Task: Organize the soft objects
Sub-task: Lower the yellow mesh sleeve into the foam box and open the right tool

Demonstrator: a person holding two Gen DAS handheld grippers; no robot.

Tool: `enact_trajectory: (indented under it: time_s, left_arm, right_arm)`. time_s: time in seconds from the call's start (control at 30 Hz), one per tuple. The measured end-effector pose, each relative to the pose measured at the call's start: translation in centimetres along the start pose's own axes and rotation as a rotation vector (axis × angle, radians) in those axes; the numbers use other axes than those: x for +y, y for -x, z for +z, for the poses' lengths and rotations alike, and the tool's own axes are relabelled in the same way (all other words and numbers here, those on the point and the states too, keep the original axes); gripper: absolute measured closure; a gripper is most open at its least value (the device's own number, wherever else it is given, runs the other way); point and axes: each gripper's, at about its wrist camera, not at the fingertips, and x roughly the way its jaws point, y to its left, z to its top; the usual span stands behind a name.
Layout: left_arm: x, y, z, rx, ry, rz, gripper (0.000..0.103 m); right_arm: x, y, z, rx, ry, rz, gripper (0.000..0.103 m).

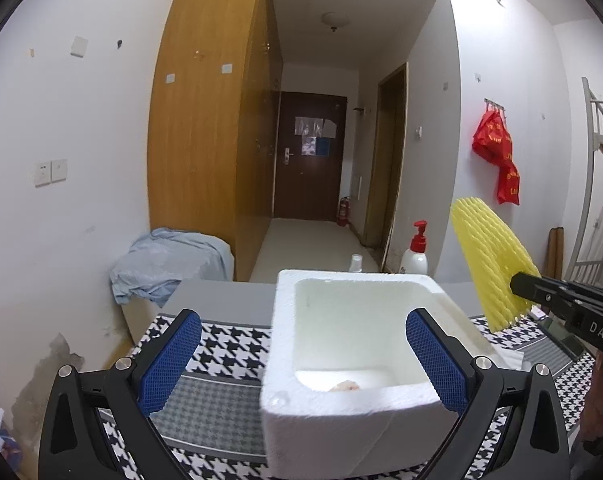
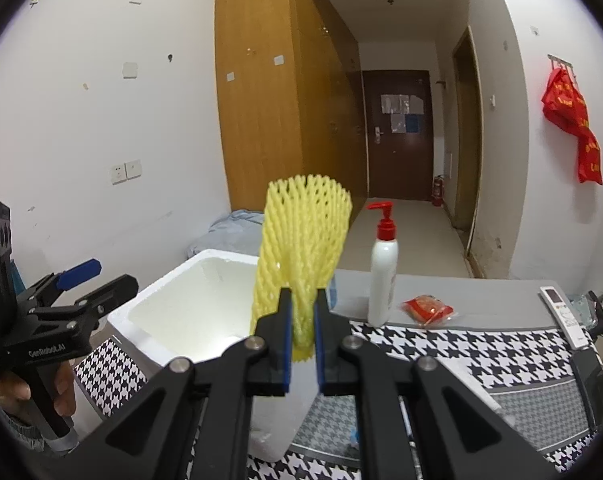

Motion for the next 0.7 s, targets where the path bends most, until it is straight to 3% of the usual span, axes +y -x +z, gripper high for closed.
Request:
enact_trajectory:
  time_s: [0.7]
  left_arm:
    - [2.7,1.6,-1.7,0.011,0.043,-0.012,0.001]
  right_arm:
    - [4.1,-3.2,0.7,0.055,0.035,0.087,0.091]
